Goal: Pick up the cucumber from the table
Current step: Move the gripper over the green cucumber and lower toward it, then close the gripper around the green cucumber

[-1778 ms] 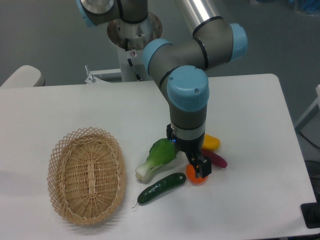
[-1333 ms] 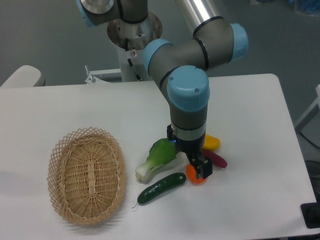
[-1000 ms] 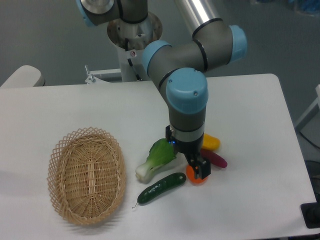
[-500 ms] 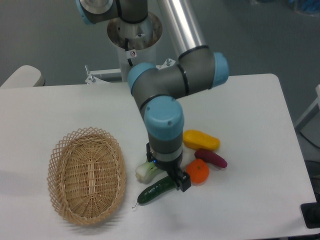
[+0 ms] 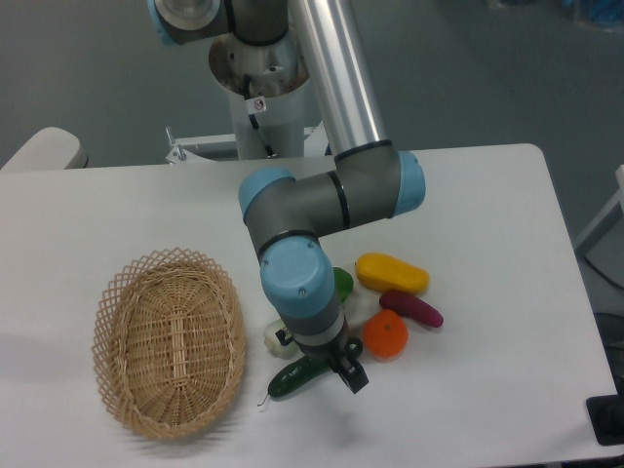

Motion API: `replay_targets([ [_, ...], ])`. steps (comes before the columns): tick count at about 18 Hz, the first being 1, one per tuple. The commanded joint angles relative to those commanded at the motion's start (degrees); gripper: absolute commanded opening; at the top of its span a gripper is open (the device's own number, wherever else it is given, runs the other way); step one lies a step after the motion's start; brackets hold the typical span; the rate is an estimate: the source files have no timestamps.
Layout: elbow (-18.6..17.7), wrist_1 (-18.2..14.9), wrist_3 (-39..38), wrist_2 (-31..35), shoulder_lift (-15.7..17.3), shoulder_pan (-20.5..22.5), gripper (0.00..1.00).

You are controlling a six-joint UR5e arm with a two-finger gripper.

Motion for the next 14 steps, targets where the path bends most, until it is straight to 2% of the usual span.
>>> replay_targets([
  [7,-2.46,0.35,0.02,-0.26,-0.8,0.26,1.0],
  [11,-3.52,2.37,0.02,-0.35,-0.97,0.18,1.0],
  [14,-3.95,2.64,-0.07,-0.35,-1.41,0.18,1.0],
])
